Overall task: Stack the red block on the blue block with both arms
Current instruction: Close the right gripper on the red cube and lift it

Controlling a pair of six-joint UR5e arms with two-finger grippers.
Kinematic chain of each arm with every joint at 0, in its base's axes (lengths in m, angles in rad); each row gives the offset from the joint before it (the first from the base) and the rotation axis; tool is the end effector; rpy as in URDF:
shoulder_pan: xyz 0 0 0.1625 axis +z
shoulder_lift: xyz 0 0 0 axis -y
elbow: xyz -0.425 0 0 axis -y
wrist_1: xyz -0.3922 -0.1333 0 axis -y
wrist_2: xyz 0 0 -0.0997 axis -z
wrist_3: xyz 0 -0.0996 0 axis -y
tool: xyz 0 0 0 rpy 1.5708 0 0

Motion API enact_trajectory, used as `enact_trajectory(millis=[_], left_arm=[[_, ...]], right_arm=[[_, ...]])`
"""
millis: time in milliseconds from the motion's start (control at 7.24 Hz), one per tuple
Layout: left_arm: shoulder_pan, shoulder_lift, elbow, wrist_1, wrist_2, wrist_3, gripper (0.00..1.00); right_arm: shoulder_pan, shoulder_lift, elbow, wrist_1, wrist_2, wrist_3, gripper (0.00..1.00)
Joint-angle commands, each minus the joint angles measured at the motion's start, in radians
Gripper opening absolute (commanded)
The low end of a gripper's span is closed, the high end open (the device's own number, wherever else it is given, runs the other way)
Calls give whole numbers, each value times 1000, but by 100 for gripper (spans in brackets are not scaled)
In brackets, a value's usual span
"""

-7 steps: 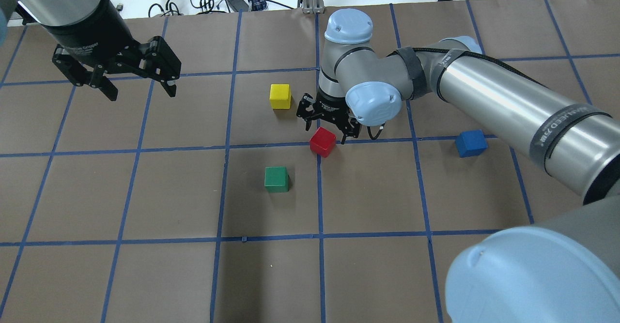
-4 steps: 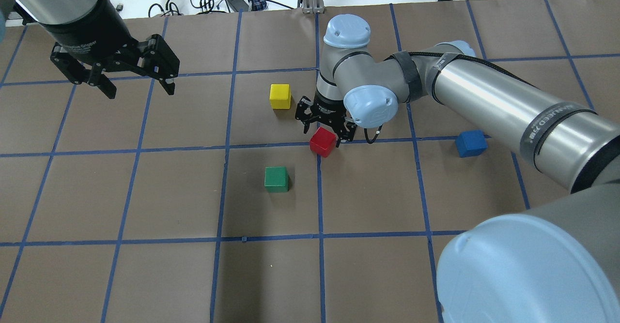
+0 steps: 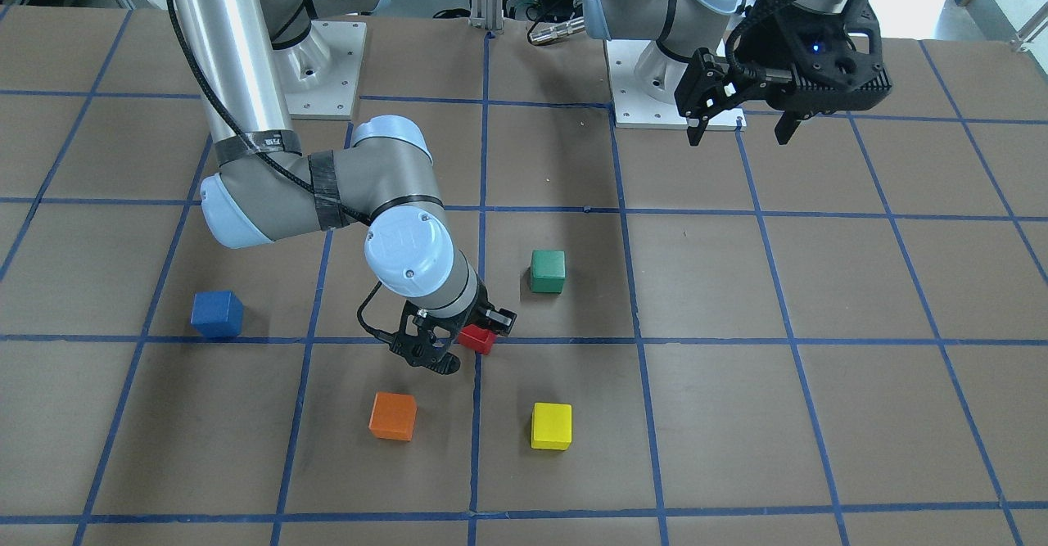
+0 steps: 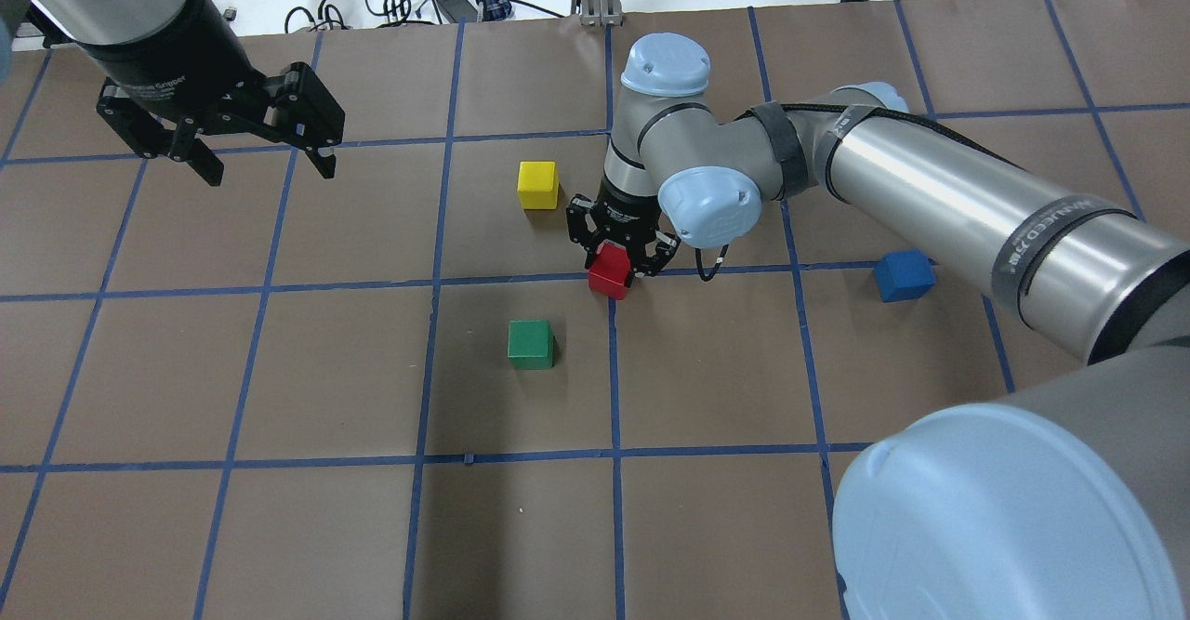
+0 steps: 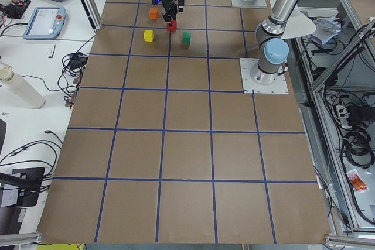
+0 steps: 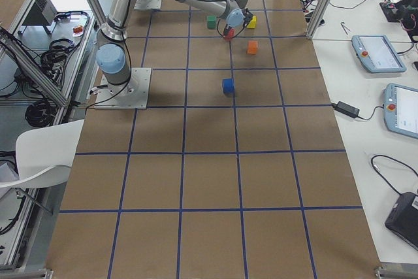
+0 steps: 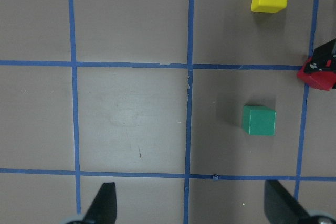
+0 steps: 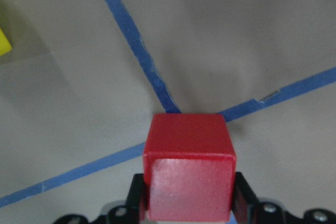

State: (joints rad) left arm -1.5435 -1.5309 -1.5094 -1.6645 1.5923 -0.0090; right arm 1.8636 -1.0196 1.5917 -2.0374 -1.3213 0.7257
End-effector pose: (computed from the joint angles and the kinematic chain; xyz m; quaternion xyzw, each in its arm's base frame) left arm -0.1182 -0.4771 0.5280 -0.0182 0.9998 -0.0037 0.0108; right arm 0.3363 -0.5684 0.2057 0.2192 0.9663 0.1062 0.0830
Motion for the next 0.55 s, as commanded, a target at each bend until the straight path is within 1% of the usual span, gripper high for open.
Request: enact_trajectory(millis=[0, 138, 276, 415], left_arm=[[-1, 0, -2, 0, 0, 0, 100], [-1, 0, 0, 0, 0, 0, 100], [-1, 0, -2, 0, 0, -2, 100], [-1, 0, 0, 0, 0, -2, 100]], right_arm=[[-3, -23, -13, 16, -12, -6, 0], [-7, -65, -16, 54, -25, -15, 0], [-21, -101, -16, 93, -83, -53, 0], [-52, -128, -16, 126, -102, -110, 0]])
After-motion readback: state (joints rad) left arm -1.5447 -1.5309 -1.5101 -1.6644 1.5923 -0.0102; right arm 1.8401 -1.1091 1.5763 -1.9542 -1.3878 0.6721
